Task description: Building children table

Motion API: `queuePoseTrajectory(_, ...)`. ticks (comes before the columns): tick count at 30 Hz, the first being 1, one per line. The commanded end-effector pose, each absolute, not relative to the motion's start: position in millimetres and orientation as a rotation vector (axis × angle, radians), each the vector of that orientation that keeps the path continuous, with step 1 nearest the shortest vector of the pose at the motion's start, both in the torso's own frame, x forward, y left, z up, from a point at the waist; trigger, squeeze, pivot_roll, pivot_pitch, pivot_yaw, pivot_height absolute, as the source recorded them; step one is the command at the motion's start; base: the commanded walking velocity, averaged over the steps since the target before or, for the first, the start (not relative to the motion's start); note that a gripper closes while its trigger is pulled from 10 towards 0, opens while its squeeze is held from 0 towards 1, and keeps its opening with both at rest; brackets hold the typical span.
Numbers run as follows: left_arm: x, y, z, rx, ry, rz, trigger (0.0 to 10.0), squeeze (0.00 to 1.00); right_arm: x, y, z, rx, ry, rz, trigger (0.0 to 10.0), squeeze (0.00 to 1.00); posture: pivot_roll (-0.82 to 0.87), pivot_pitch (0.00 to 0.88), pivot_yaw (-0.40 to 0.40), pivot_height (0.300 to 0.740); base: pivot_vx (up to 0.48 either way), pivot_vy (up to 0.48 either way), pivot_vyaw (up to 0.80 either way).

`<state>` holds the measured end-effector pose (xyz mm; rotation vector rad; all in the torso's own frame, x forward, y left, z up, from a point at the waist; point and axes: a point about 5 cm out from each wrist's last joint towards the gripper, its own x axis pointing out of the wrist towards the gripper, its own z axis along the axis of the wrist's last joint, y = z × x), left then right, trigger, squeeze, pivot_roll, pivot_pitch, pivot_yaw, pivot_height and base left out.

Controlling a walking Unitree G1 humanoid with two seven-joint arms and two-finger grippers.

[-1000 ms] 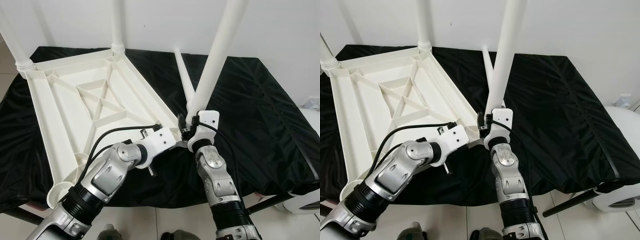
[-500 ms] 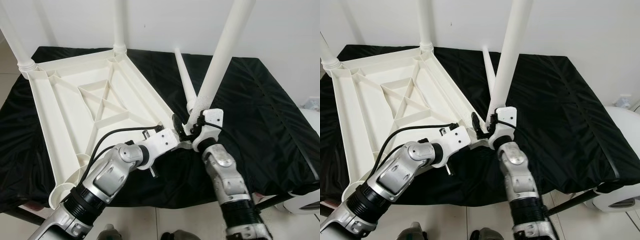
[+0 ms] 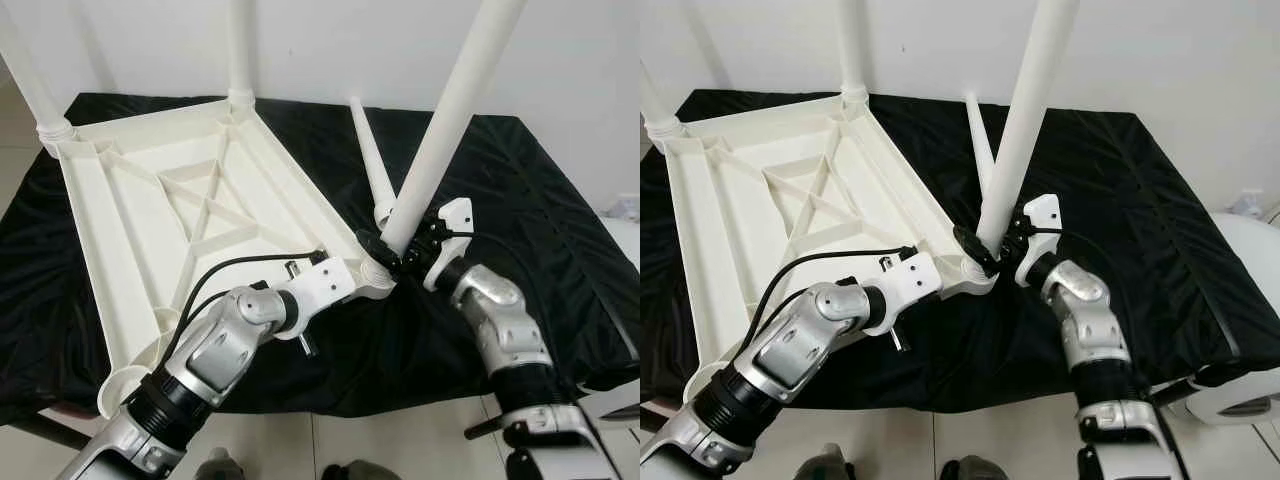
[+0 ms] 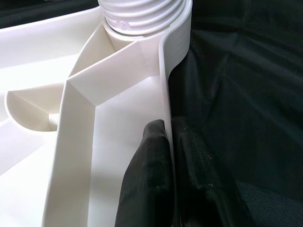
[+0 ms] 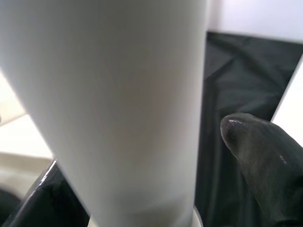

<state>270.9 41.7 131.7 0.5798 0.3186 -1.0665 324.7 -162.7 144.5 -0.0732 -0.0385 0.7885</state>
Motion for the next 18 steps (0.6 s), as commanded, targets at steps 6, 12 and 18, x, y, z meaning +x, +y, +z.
queuePoseTrajectory(6, 273.7, 35.1, 143.5, 0.600, 0.257, -1.064, 10.0, 0.00, 329.2, -161.1, 133.1, -0.092, 0.025, 0.882, 10.0, 0.00, 0.05, 0.000, -0.070, 0.740, 0.000, 0.000, 0.00)
queuePoseTrajectory(12, 273.6, 35.9, 144.2, 0.600, 0.258, -1.060, 10.0, 0.00, 333.9, -162.7, 128.6, -0.099, 0.042, 0.909, 2.5, 0.00, 0.05, 0.000, -0.072, 0.740, 0.000, 0.000, 0.00)
queuePoseTrajectory(18, 273.4, 35.3, 144.2, 0.600, 0.259, -1.060, 10.0, 0.00, 335.2, -164.7, 127.9, -0.094, 0.039, 0.922, 0.0, 0.00, 0.05, 0.000, -0.072, 0.740, 0.000, 0.000, 0.00)
